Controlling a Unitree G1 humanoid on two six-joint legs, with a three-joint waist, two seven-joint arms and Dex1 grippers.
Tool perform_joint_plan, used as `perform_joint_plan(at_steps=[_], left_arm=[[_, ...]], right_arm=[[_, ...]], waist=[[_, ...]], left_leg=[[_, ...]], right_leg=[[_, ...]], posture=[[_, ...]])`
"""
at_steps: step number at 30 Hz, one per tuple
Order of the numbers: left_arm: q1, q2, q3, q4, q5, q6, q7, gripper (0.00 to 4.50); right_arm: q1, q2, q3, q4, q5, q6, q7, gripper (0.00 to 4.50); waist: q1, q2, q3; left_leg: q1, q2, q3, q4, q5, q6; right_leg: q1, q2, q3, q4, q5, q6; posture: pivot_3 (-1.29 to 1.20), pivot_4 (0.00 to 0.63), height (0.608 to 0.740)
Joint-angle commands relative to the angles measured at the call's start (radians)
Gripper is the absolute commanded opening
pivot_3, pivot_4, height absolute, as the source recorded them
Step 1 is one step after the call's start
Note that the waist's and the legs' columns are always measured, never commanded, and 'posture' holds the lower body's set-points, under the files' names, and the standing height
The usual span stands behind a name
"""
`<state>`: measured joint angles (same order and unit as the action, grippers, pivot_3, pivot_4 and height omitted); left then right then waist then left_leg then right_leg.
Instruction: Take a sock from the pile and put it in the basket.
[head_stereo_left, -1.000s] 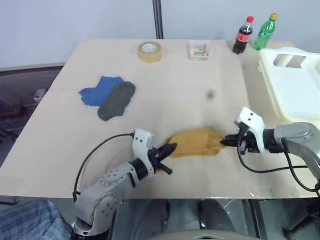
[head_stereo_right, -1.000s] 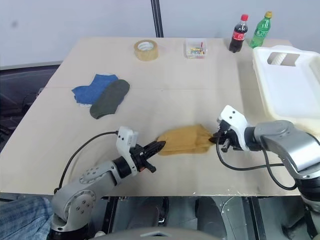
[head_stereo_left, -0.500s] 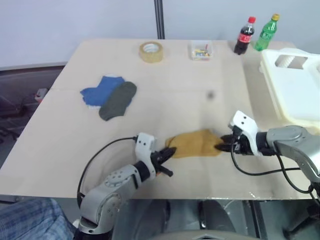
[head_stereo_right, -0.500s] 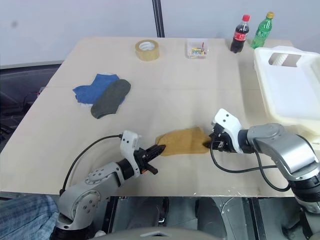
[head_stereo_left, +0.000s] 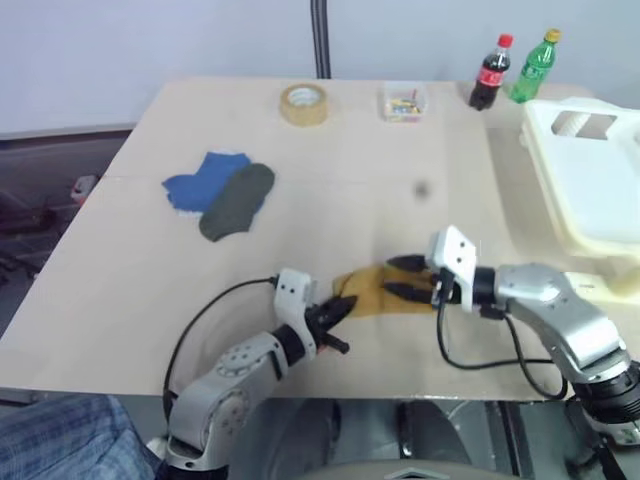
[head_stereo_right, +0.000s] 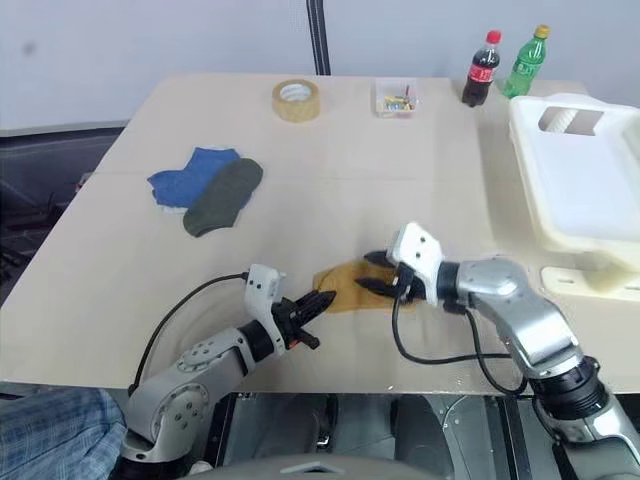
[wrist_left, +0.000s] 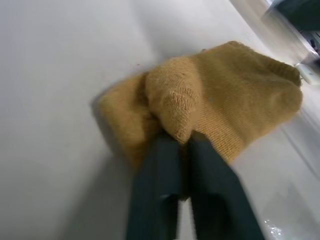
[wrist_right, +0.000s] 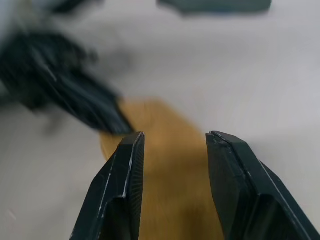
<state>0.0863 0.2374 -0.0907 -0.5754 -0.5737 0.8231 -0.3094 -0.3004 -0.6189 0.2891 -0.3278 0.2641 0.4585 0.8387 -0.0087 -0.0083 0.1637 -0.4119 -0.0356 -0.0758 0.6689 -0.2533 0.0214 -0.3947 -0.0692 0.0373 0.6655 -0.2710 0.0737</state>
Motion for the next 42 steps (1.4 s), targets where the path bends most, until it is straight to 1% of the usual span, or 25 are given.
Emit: perform_joint_plan(at_steps=[1,2,3,4,6,8,10,11,16,19,25,27,30,33,36,39,42], left_arm=[[0.012,0.010,-0.001,-0.016,-0.019,-0.015,-0.028,2.21],[0.015,0.013,0.000,-0.013,-0.020,-0.020,-0.034,2.74],[0.018,0.015,0.002,-0.008,-0.022,-0.024,-0.041,2.99],[0.021,0.017,0.004,-0.005,-0.025,-0.027,-0.046,3.61],[0.026,0.033,0.003,0.004,-0.028,-0.037,-0.072,4.42],[0.031,0.044,0.005,0.009,-0.028,-0.045,-0.086,4.42],[0.038,0.057,0.023,0.013,-0.031,-0.061,-0.098,4.42],[0.042,0.065,0.033,0.016,-0.026,-0.074,-0.101,4.42],[0.061,0.075,0.107,0.053,-0.043,-0.113,-0.106,4.42],[0.050,0.051,0.144,0.083,-0.093,-0.075,-0.082,4.42],[0.003,0.102,0.142,0.135,-0.066,-0.002,-0.052,4.42],[-0.029,0.102,0.141,0.157,-0.087,0.055,-0.039,4.42],[-0.091,0.091,0.154,0.198,-0.149,0.206,0.000,4.42],[-0.156,0.088,0.201,0.224,-0.194,0.392,0.074,4.42],[-0.210,0.071,0.231,0.212,-0.239,0.525,0.107,4.42],[-0.247,0.042,0.242,0.208,-0.256,0.593,0.127,4.42],[-0.257,0.021,0.226,0.243,-0.254,0.615,0.120,4.42]], right_arm=[[0.001,-0.037,0.042,0.051,-0.101,-0.102,0.025,2.04],[0.001,-0.039,0.043,0.059,-0.111,-0.079,0.018,2.04],[-0.002,-0.046,0.047,0.065,-0.121,-0.055,0.016,2.04],[-0.005,-0.049,0.049,0.069,-0.129,-0.040,0.017,2.04],[-0.001,-0.058,0.055,0.079,-0.147,-0.040,0.025,2.04],[0.004,-0.059,0.055,0.080,-0.153,-0.030,0.027,2.04],[0.009,-0.059,0.056,0.083,-0.162,-0.030,0.029,2.04],[0.011,-0.059,0.058,0.086,-0.168,-0.035,0.030,2.04],[0.019,-0.053,0.060,0.093,-0.177,-0.043,0.033,2.04],[0.025,-0.051,0.065,0.097,-0.184,-0.051,0.032,2.04],[0.029,-0.044,0.070,0.092,-0.189,-0.053,0.030,2.04],[0.030,-0.041,0.071,0.091,-0.192,-0.051,0.029,2.04],[0.032,-0.032,0.076,0.092,-0.198,-0.051,0.024,2.04],[0.042,-0.015,0.071,0.094,-0.204,-0.050,0.009,2.04],[0.043,0.001,0.080,0.099,-0.218,-0.052,-0.003,2.04],[0.048,0.015,0.085,0.088,-0.221,-0.045,-0.008,2.04],[0.054,0.020,0.084,0.081,-0.227,-0.043,-0.011,2.04]], waist=[[-0.001,0.000,0.000],[-0.002,0.001,0.000],[-0.002,0.001,-0.001],[-0.002,0.001,-0.001],[-0.002,0.002,-0.002],[-0.002,0.002,-0.002],[-0.001,0.002,-0.002],[-0.001,0.002,-0.002],[0.000,0.002,-0.002],[0.000,0.002,-0.003],[-0.001,0.005,-0.008],[-0.001,0.006,-0.009],[0.001,0.007,-0.014],[-0.002,0.008,-0.021],[-0.004,0.008,-0.023],[-0.006,0.007,-0.023],[-0.005,0.008,-0.024]], left_leg=[[0.000,0.000,0.000,0.000,0.000,0.000],[0.000,0.000,0.000,0.000,0.000,0.000],[0.000,0.000,0.000,0.000,0.000,0.000],[0.000,0.001,0.000,0.000,0.000,0.000],[0.002,0.001,0.000,0.000,0.000,0.000],[0.005,0.001,0.000,0.000,-0.001,0.002],[0.014,0.001,0.000,-0.003,-0.002,0.002],[0.016,0.001,0.000,-0.003,-0.002,0.002],[0.016,0.001,-0.001,-0.003,-0.002,0.003],[0.016,0.001,-0.002,-0.003,-0.002,0.003],[0.017,0.001,-0.002,-0.003,-0.002,0.003],[0.017,0.001,-0.002,-0.003,-0.002,0.003],[0.018,0.001,-0.003,-0.003,-0.002,0.003],[0.019,0.000,-0.003,-0.003,-0.002,0.003],[0.023,0.000,-0.003,-0.003,-0.002,0.003],[0.033,0.000,-0.002,-0.007,-0.002,0.003],[0.034,0.000,-0.002,-0.008,-0.002,0.002]], right_leg=[[0.000,0.000,0.000,0.000,0.000,0.000],[0.000,0.000,0.000,0.000,0.000,0.000],[0.000,0.000,0.000,0.000,0.000,0.000],[0.000,0.000,0.000,0.000,0.000,0.000],[0.002,0.000,0.000,0.000,0.000,0.000],[0.004,0.000,0.000,0.000,0.000,0.000],[0.014,0.000,0.000,-0.003,0.000,-0.001],[0.017,0.000,-0.001,-0.004,0.000,-0.001],[0.017,-0.001,-0.001,-0.004,0.000,-0.001],[0.017,-0.001,-0.001,-0.004,0.000,-0.001],[0.017,-0.001,-0.002,-0.004,0.000,-0.001],[0.017,-0.001,-0.002,-0.004,0.000,-0.001],[0.018,-0.001,-0.003,-0.004,0.000,0.000],[0.019,0.000,-0.003,-0.003,0.000,0.000],[0.023,0.001,-0.003,-0.003,-0.001,0.000],[0.032,0.000,-0.002,-0.006,-0.001,0.000],[0.033,0.000,-0.003,-0.006,-0.001,0.000]], posture=[[0.00,0.150,0.738],[0.00,0.150,0.738],[0.00,0.150,0.738],[0.00,0.150,0.738],[0.00,0.150,0.738],[0.00,0.150,0.738],[0.00,0.150,0.738],[0.00,0.150,0.738],[0.00,0.150,0.738],[0.00,0.150,0.738],[0.00,0.150,0.738],[0.00,0.150,0.738],[0.00,0.150,0.738],[0.00,0.150,0.738],[0.00,0.150,0.738],[0.00,0.150,0.738],[0.00,0.150,0.738]])
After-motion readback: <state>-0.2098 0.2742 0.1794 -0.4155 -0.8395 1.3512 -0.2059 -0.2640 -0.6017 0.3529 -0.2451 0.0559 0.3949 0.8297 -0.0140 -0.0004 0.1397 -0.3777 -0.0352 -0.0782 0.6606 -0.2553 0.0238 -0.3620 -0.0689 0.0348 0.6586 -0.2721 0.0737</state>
